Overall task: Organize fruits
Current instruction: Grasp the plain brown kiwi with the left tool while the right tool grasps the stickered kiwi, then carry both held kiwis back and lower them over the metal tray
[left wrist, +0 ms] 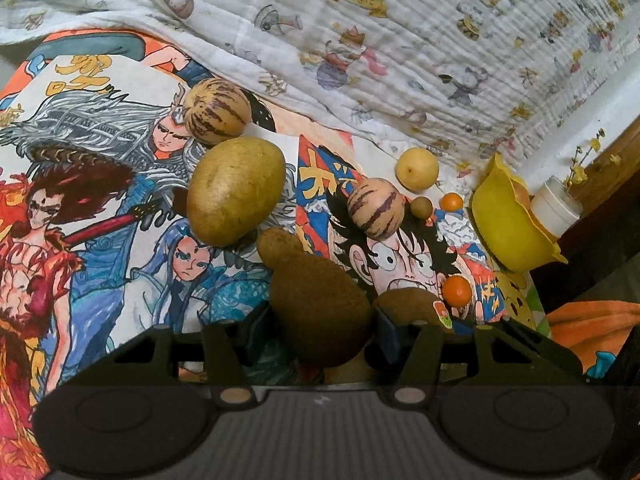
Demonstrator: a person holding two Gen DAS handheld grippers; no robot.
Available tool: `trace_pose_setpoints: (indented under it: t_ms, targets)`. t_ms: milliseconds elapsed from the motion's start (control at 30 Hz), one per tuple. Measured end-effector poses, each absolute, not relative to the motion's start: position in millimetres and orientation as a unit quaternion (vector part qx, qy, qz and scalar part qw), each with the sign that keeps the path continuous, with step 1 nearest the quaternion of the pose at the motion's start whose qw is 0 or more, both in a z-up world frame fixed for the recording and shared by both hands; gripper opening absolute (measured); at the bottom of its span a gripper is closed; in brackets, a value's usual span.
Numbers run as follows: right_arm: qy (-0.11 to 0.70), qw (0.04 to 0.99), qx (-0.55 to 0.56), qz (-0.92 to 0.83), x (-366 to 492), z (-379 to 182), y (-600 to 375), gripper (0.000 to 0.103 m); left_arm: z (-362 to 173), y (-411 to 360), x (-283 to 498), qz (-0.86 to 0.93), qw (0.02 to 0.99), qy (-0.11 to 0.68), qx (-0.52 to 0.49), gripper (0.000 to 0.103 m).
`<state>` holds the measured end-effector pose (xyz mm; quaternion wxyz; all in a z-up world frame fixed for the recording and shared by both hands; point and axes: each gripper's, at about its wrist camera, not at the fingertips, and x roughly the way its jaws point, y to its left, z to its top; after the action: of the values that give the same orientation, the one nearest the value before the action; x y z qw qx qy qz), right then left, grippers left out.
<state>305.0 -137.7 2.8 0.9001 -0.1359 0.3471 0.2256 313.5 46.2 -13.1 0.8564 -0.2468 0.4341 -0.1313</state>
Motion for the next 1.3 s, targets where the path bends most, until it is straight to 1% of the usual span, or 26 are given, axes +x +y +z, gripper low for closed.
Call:
trace_pose_setpoints:
  t_ms: [700,900,1300]
  targets:
    - [0.346,0.900,-0.138,0.226,304.9,2.6,-137.7,0.061,-12.7,43.0,326.4,-0.094,0.852,0.437,-0.272,0.060]
    - [0.339,0.903,-0.129,0.228,303.5,3.4,-142.5,0.060,-11.9,42.6,324.1,-0.096,0.855,0.432,-0.271,0.056]
    - [0.307,0.914,-0.113,0.240,267.2,28.2,-144.7,0.060,10.2,51.0,285.8,-0.111,0.861,0.417,-0.268,0.056]
